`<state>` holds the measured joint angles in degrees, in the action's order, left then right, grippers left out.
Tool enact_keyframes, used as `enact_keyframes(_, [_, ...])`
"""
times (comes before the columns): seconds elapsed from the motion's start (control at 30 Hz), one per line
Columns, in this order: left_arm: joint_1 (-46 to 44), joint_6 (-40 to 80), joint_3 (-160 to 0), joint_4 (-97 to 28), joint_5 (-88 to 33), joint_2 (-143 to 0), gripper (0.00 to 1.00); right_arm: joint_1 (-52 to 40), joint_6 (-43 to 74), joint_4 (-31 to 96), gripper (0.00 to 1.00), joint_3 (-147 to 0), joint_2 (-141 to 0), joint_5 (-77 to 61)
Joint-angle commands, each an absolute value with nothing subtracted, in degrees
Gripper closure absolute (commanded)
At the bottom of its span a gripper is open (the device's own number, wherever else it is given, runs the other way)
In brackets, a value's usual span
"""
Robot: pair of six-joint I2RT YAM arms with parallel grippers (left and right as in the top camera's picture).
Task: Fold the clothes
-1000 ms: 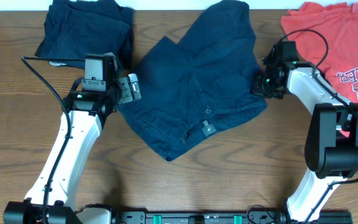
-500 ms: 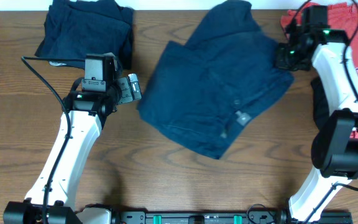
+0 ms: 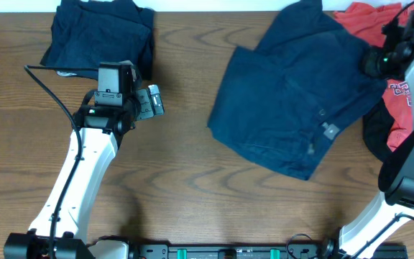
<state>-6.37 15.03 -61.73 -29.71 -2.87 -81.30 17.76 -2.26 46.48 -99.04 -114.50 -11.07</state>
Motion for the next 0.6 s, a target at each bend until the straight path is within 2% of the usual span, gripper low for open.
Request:
enact_keyframes(0.0, [-6.3, 14.0, -62.1, -27.9, -6.8, -83.2, 0.02, 17.0, -8.0, 47.4, 0.3, -101.7, -114.7, -18.9])
enact_keyframes(0.03, [-6.5, 12.6, -62.1, -26.9, -9.3, -83.9, 0.02, 16.7, -8.0, 48.4, 0.14, -102.5, -114.7, -19.7])
enact_keyframes(0.07, [-6.8, 10.9, -62.1, -25.6, -11.9, -85.1, 0.02, 16.3, -8.0, 49.6, 0.07, -103.5, -114.7, -20.6])
enact_keyframes(0.1, [-7.1, 9.8, -62.1, -24.6, -13.8, -86.2, 0.02, 16.0, -8.0, 50.8, 0.05, -104.4, -114.7, -21.6])
enact_keyframes(0.23, [-9.1, 6.1, -62.1, -19.5, -19.7, -92.1, 0.02, 14.3, -8.0, 55.4, 0.04, -108.0, -114.7, -25.5])
enact_keyframes(0.3, [-10.4, -0.4, -62.1, -16.2, -26.5, -94.7, 0.02, 13.3, -6.7, 56.6, 0.11, -108.7, -114.7, -25.7])
enact_keyframes(0.37, [-12.0, -4.8, -62.1, -12.1, -32.2, -97.5, 0.02, 12.5, -5.2, 57.1, 0.12, -108.6, -114.7, -25.7])
enact_keyframes(0.57, [-16.1, -4.9, -62.1, -6.8, -34.1, -103.3, 0.02, 10.4, -5.2, 57.7, 0.15, -108.6, -114.7, -25.5])
